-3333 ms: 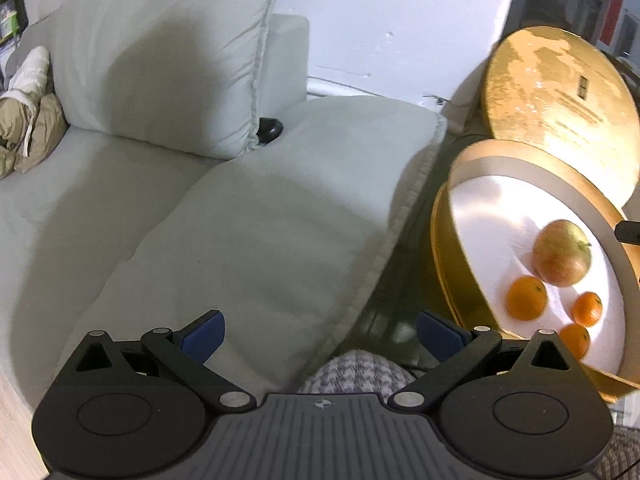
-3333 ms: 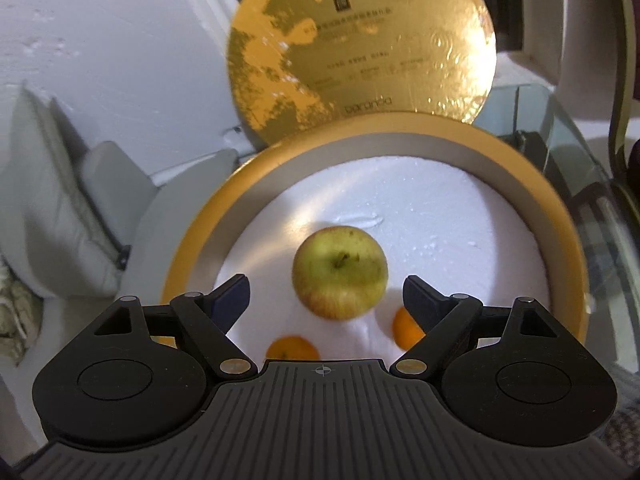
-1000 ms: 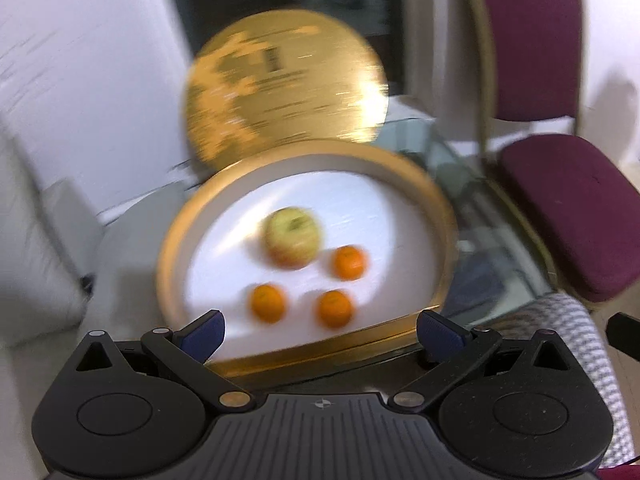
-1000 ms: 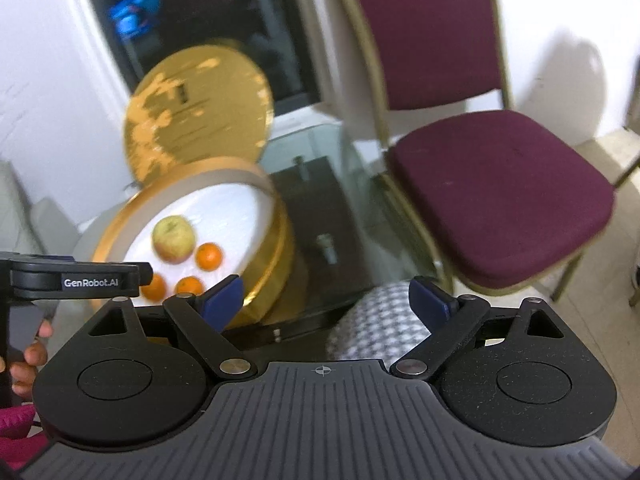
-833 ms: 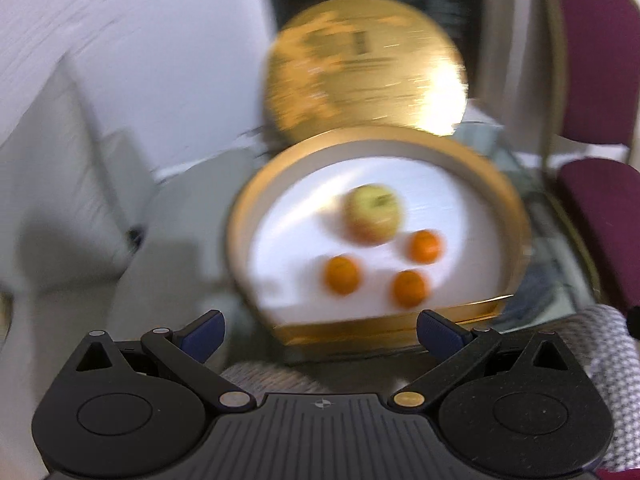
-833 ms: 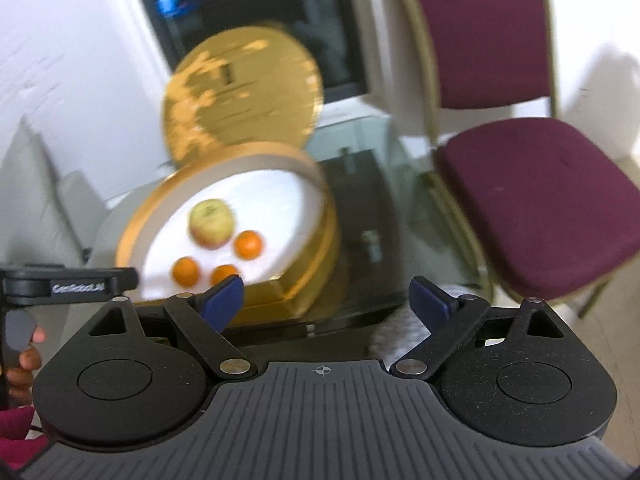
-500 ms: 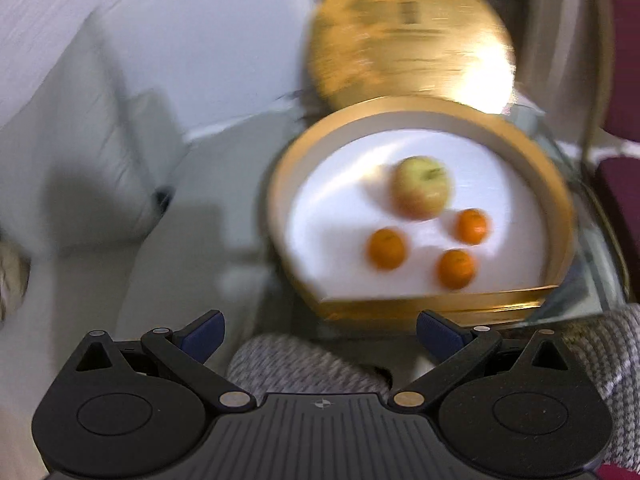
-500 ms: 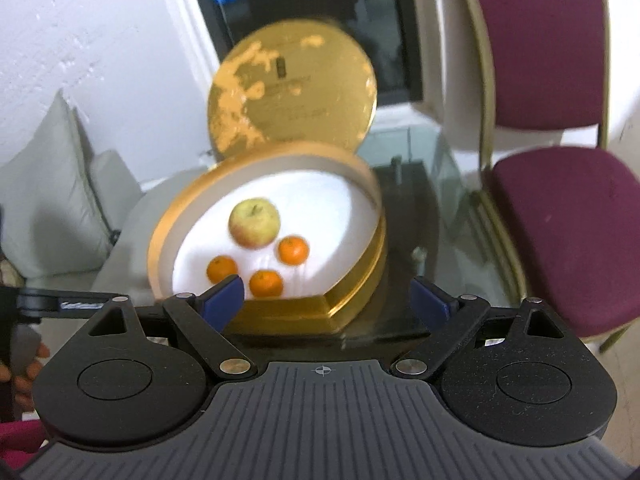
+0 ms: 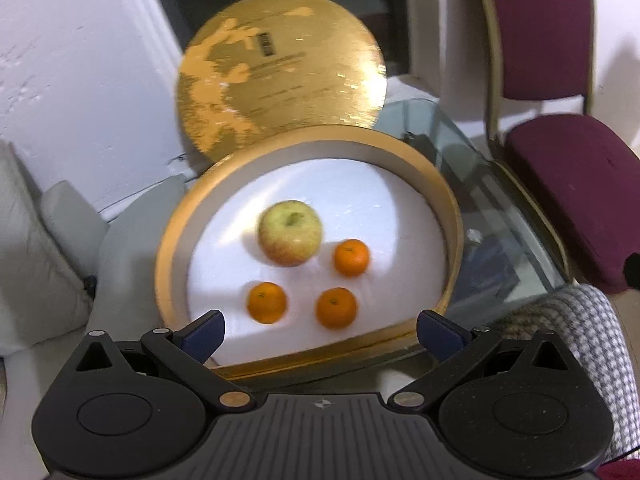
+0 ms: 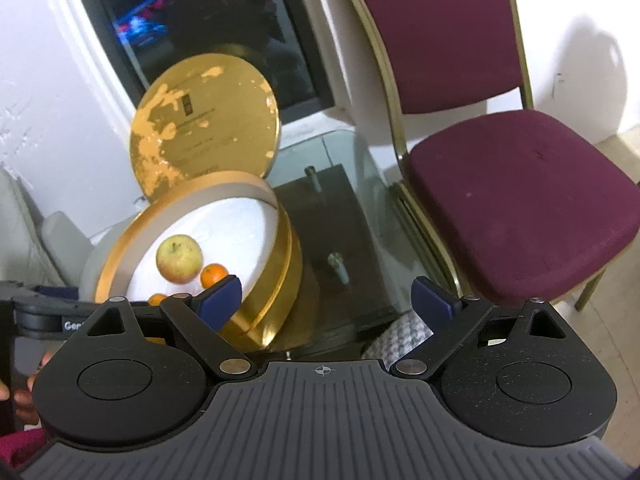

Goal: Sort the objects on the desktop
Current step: 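Pull the open right gripper back and up from the box, then move both grippers to the rim of the upright gold lid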

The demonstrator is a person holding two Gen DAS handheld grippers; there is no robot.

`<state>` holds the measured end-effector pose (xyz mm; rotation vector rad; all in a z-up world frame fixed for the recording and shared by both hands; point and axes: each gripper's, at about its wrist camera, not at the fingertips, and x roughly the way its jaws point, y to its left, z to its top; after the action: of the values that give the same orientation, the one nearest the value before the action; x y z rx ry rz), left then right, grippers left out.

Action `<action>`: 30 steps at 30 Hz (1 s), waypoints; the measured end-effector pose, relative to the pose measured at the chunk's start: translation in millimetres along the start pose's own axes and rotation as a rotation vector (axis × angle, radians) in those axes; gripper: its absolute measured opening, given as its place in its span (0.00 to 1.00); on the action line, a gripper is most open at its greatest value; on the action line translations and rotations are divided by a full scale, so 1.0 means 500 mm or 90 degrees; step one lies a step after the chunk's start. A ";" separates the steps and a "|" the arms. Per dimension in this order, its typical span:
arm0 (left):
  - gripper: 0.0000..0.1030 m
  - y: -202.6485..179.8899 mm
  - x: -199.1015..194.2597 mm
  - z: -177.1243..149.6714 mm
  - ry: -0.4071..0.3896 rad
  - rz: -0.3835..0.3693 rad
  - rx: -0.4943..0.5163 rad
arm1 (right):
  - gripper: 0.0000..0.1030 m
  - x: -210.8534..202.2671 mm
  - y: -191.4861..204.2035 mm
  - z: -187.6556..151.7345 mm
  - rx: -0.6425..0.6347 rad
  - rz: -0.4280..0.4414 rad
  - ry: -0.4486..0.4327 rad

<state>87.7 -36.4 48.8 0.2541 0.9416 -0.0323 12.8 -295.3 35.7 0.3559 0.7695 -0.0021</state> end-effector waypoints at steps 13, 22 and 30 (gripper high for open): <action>0.99 0.209 -0.022 -0.013 -0.018 0.115 -0.158 | 0.92 0.053 0.057 0.127 -0.049 0.068 -0.050; 0.99 0.251 -0.027 0.006 -0.052 0.130 -0.182 | 0.93 0.049 0.102 0.192 -0.085 0.088 -0.097; 0.99 0.270 -0.041 0.011 -0.079 0.142 -0.189 | 0.99 0.012 0.136 0.214 -0.109 0.112 -0.159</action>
<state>98.7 91.4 95.5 0.0803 0.7790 0.2925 98.9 -264.4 123.7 0.2535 0.4850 0.1806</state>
